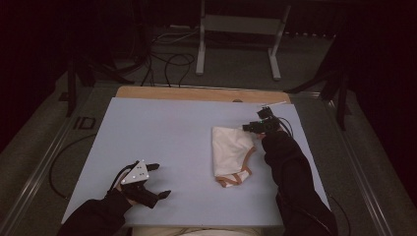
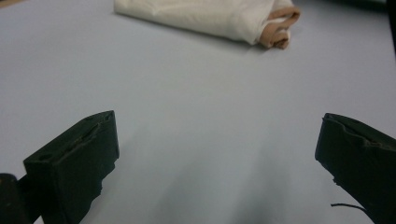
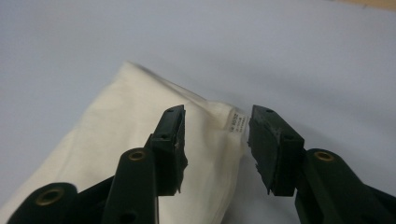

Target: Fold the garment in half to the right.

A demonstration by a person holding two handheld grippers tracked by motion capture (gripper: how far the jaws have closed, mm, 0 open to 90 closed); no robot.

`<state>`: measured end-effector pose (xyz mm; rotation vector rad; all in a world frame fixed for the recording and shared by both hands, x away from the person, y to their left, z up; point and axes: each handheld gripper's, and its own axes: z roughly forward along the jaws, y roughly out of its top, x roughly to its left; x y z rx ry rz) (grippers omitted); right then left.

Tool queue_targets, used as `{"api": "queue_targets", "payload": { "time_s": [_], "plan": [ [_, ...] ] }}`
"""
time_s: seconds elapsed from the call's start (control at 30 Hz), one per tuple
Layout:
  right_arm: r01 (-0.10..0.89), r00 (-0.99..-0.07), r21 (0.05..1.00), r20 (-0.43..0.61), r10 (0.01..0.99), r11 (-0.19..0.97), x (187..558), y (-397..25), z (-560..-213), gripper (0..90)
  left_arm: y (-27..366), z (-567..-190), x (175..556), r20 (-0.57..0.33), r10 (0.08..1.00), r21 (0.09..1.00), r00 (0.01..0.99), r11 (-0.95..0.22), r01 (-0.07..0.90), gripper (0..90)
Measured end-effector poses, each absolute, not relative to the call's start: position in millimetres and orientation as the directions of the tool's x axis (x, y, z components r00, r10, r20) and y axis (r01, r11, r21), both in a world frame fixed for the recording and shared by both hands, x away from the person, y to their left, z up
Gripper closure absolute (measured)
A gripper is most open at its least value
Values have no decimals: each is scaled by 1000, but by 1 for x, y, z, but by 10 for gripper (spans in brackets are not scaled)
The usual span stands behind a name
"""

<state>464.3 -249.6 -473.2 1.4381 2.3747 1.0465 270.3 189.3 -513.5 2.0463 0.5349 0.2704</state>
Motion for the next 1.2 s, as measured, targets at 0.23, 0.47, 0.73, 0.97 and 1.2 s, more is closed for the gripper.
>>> {"api": "queue_targets", "payload": {
  "time_s": [0.23, 0.47, 0.73, 0.97, 1.2],
  "plan": [
    [764, -490, 577, 227, 842, 289, 475, -246, -497, 685, 191, -509, 269, -34, 473, 877, 880, -408, 254, 7],
    [716, -525, 602, 132, 841, 353, 471, -243, -496, 898, 191, -510, 270, -38, 478, 878, 877, -403, 258, 7],
    [644, -524, 673, 43, 850, 363, 466, -241, -478, 900, 193, -509, 270, -38, 485, 883, 873, -394, 257, 7],
    [616, -493, 718, 29, 869, 325, 469, -242, -472, 900, 194, -508, 270, -36, 493, 887, 870, -385, 254, 7],
    [655, -476, 690, 58, 878, 310, 476, -244, -492, 894, 195, -508, 270, -29, 496, 890, 868, -383, 249, 7]
  ]
}}
